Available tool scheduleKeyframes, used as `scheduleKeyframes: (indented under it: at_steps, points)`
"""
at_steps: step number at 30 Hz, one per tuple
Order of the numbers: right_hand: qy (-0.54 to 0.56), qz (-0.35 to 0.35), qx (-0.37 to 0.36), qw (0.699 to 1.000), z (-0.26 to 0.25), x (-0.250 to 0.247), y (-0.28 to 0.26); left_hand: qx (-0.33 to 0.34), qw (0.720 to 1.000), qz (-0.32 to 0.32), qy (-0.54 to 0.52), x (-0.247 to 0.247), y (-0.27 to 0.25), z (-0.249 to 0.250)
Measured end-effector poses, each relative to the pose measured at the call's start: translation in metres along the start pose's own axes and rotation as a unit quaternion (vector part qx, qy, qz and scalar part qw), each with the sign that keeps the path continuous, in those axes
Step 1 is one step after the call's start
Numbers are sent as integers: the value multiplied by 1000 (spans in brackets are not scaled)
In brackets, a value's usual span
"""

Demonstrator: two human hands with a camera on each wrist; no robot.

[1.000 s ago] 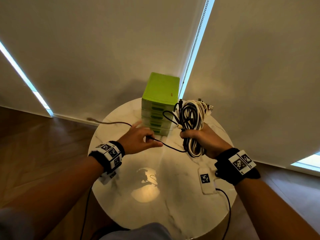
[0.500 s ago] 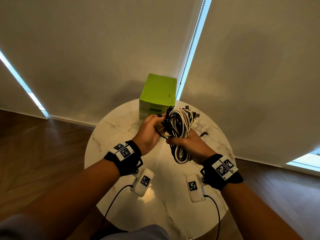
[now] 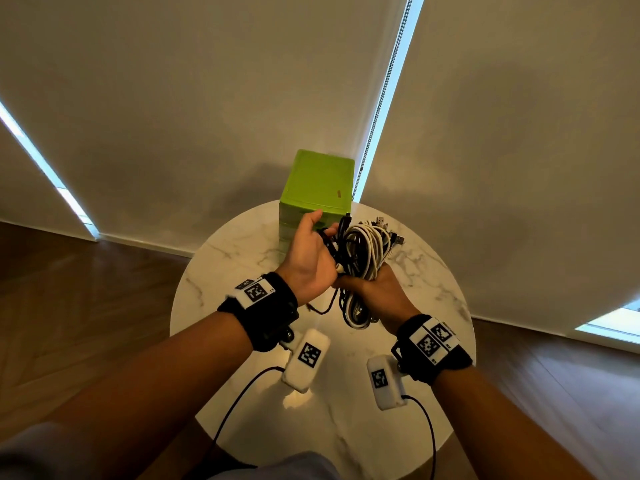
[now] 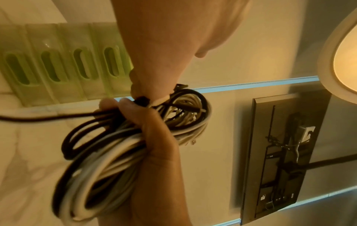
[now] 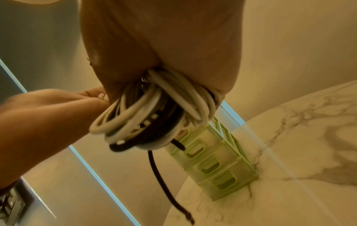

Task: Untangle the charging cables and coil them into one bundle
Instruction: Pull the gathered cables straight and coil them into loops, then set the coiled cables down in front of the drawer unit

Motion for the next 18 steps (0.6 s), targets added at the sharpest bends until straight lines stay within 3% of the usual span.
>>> scheduleKeyframes:
  at_steps: [4,6,9,11,12,13,15,16,18]
  points:
    - [80,15,20,996,-2,-3,3,16,997,-5,80,-8,9,0]
    - [129,49,40,990,-1,-7,7,48,983,30,177,-20,11,1]
    - [187,96,47,976,-5,-14,10,69,910,37,406,-49,7,-7]
    - [222,108,43,968,-8,-18,12,33,834,28,550,-71,1,-20]
    - [238,107,40,965,-9,-19,12,-2,814,20,580,-79,-3,-27]
    - [251,103,36,962,-10,-18,13,-50,820,10,570,-84,-8,-35]
    - [265,90,27,960,-10,-16,13,-136,879,-8,457,-84,-14,-48]
    - [267,82,25,960,-11,-14,12,-145,905,-14,400,-84,-13,-51]
    - [270,70,27,960,-10,-11,11,-103,934,-3,343,-84,-5,-50]
Point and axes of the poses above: each hand's wrist, its own y-axis towards the middle knuckle, its own x-axis out of the palm, z = x × y, the point moved 2 cm from there along y, towards the middle knuckle, and after that the axes turned 1 degree about z, right-handed, at the moved point
